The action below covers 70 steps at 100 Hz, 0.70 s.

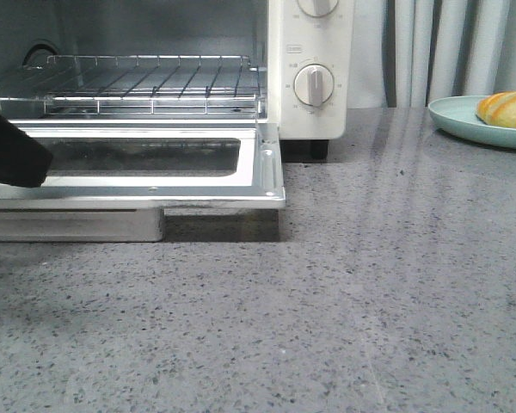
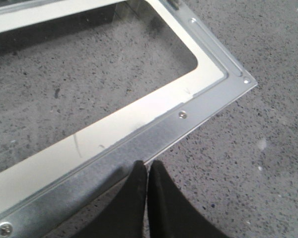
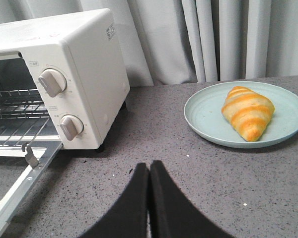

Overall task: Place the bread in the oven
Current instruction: 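Hook the oven door handle with the left gripper and pull it down open, then grasp the orange-striped croissant on the green plate with the right gripper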

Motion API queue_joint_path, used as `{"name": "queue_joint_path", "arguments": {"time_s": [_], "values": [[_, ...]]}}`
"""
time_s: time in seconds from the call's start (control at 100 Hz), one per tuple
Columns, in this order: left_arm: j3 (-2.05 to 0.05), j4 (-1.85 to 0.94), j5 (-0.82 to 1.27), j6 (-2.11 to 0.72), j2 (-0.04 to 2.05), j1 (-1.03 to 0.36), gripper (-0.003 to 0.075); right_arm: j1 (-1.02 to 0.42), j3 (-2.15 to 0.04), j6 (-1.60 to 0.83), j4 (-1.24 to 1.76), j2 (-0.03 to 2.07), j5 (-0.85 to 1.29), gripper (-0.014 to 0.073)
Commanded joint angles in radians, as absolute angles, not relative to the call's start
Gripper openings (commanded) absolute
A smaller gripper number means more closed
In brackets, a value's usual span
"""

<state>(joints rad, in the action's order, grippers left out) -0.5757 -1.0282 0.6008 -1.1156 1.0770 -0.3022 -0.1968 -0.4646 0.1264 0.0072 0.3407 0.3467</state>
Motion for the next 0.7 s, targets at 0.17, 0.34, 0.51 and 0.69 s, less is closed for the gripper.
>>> {"name": "queue_joint_path", "arguments": {"time_s": [0.17, 0.34, 0.51, 0.69], "values": [[-0.608, -1.064, 0.704, -1.102, 1.047, -0.307, -0.0022, -0.191, -0.567, 0.117, -0.117, 0.366, 0.261, -0.0069], [-0.626, -1.107, 0.751, -1.078, 0.917, -0.307, -0.0022, -0.186, -0.793, 0.121, -0.296, 0.513, 0.501, -0.0068], [-0.626, -1.161, 0.747, -1.078, 0.713, -0.307, -0.0022, -0.186, -1.056, 0.126, -0.395, 0.753, 0.741, -0.0069], [-0.626, -1.161, 0.749, -1.078, 0.544, -0.307, -0.0022, -0.186, -1.227, 0.127, -0.389, 0.983, 0.749, -0.0066]]}}
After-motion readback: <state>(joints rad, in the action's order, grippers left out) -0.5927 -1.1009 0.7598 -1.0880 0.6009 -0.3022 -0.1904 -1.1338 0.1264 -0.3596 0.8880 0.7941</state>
